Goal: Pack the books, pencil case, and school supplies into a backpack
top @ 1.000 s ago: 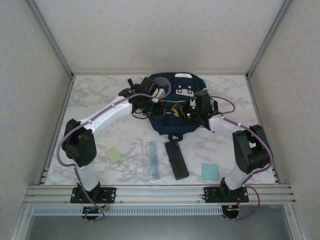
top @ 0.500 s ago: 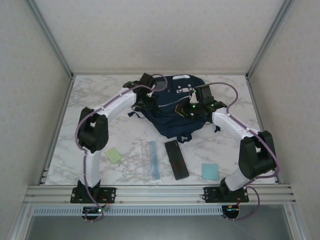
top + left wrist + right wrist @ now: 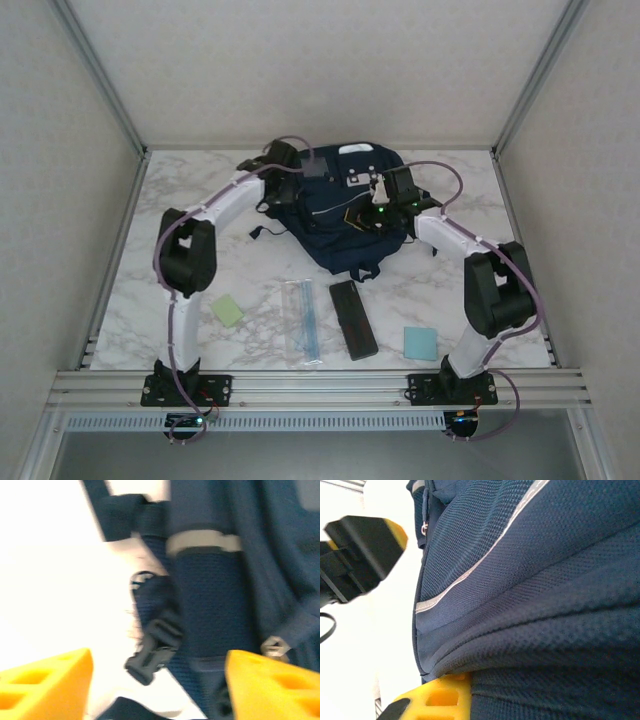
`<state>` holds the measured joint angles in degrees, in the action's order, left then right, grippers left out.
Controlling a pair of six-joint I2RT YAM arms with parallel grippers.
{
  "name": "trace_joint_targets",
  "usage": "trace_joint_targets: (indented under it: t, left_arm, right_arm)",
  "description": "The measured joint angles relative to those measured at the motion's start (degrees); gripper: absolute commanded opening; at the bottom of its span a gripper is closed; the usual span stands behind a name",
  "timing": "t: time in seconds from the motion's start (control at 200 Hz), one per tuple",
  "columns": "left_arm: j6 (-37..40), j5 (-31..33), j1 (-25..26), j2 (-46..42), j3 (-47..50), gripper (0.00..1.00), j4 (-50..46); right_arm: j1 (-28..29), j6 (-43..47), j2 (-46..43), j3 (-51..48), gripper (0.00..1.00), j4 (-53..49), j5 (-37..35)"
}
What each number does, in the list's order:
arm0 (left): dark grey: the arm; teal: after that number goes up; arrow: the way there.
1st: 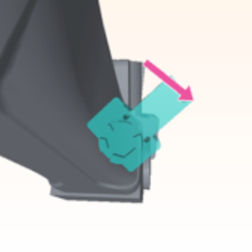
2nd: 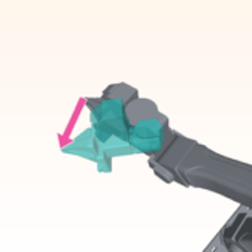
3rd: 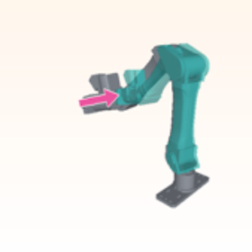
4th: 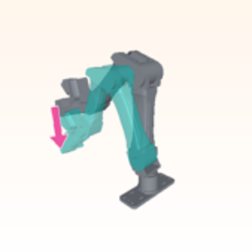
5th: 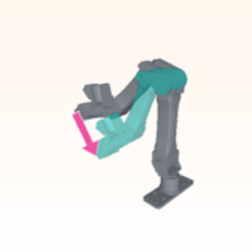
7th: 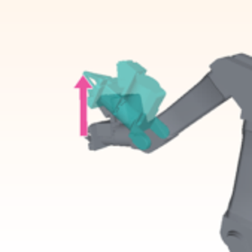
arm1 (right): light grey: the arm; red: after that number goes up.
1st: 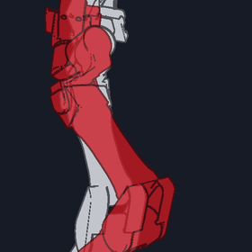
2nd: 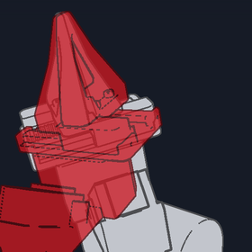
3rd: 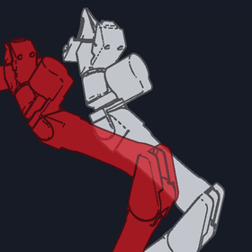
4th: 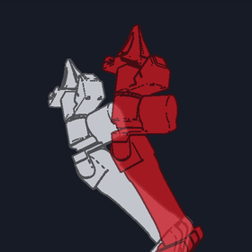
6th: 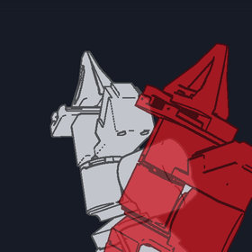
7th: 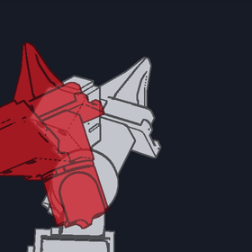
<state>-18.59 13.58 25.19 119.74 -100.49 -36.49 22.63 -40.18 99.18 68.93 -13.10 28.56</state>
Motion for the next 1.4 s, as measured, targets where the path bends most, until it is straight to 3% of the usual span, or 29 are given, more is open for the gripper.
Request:
trace_joint_targets:
  t: [0.05,0.07,0.135,0.195,0.305,0.591,0.786,1.076,1.401]
  left_arm:
    - [-1.49,-0.17,-1.49,-4.17,4.5,1.0,0.94]
    - [-2.03,-0.42,-1.81,-5.81,5.97,1.0,1.2]
    - [-3.58,-1.44,-2.21,-11.96,10.51,1.0,1.95]
    - [-4.72,-2.89,-1.77,-16.85,13.11,1.0,2.54]
    - [-6.93,-6.19,-1.09,-23.67,17.44,1.0,5.14]
    - [-12.87,-11.61,-1.01,-29.92,33.66,1.0,11.45]
    - [-15.82,-13.62,-1.01,-31.01,36.24,1.0,14.36]
    - [-17.07,-14.25,-1.01,-31.08,35.67,1.0,14.64]
    - [-17.07,-14.75,-1.01,-33.62,35.69,1.0,14.64]
  right_arm:
    - [0.07,0.04,1.25,0.85,0.0,0.0,0.07]
    - [0.13,0.15,1.84,1.25,0.05,0.0,0.02]
    - [0.15,0.22,3.23,2.86,0.44,-0.17,-0.02]
    - [0.2,0.46,4.28,4.61,0.67,-0.7,-0.09]
    - [0.52,0.9,4.48,7.04,0.98,-3.34,-2.21]
    - [6.25,6.73,-6.45,5.42,0.99,-18.97,-16.96]
    - [17.07,9.66,-14.05,-2.43,0.99,-26.23,-26.77]
    - [33.14,12.22,-8.48,-5.31,0.99,-32.96,-36.02]
    - [35.54,12.44,-2.86,-11.72,0.99,-32.11,-37.24]
